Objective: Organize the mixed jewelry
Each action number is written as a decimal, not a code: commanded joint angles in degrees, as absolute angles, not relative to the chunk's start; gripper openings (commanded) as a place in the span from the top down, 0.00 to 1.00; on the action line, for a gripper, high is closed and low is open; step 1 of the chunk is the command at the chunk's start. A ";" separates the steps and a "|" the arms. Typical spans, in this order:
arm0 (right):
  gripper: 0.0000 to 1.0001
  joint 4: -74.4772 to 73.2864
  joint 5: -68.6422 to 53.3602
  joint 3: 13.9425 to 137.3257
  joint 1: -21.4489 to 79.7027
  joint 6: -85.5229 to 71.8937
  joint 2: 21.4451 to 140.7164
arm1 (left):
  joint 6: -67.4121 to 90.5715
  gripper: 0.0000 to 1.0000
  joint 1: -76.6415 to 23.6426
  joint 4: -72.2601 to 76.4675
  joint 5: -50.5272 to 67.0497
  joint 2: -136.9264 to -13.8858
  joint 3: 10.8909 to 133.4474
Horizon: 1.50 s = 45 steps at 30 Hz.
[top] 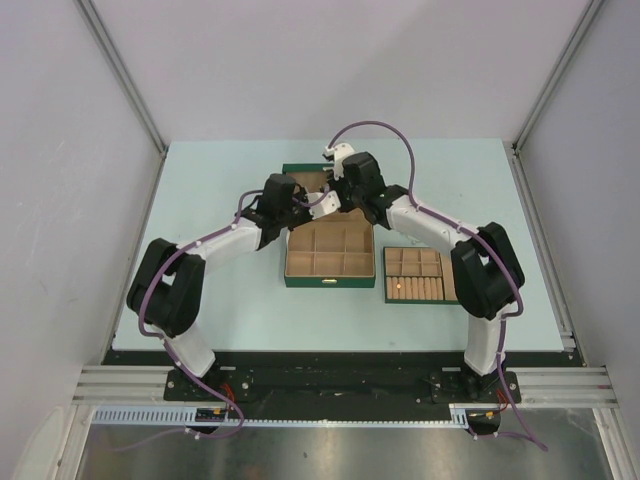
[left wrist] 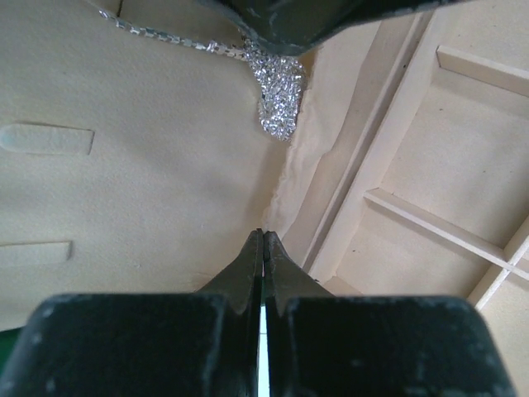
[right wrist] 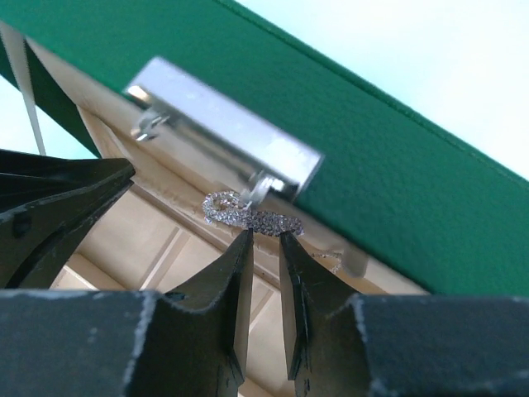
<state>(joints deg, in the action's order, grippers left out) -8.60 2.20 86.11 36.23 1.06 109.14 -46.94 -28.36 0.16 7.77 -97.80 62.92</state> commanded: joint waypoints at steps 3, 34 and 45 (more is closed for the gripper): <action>0.77 -7.30 1.49 87.71 38.06 0.97 111.01 | -44.12 1.00 -30.41 -2.11 15.56 -95.45 65.04; 0.77 -9.23 2.73 84.99 37.18 1.93 105.56 | -42.81 1.00 -30.41 -0.97 14.85 -95.62 65.39; 0.69 -6.33 -7.82 82.09 34.54 -2.19 101.87 | -41.57 1.00 -30.41 -0.79 15.47 -96.15 66.00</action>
<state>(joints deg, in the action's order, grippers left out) -9.32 -3.46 82.39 35.31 -0.23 106.61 -44.91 -30.02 -0.62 12.62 -97.36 63.77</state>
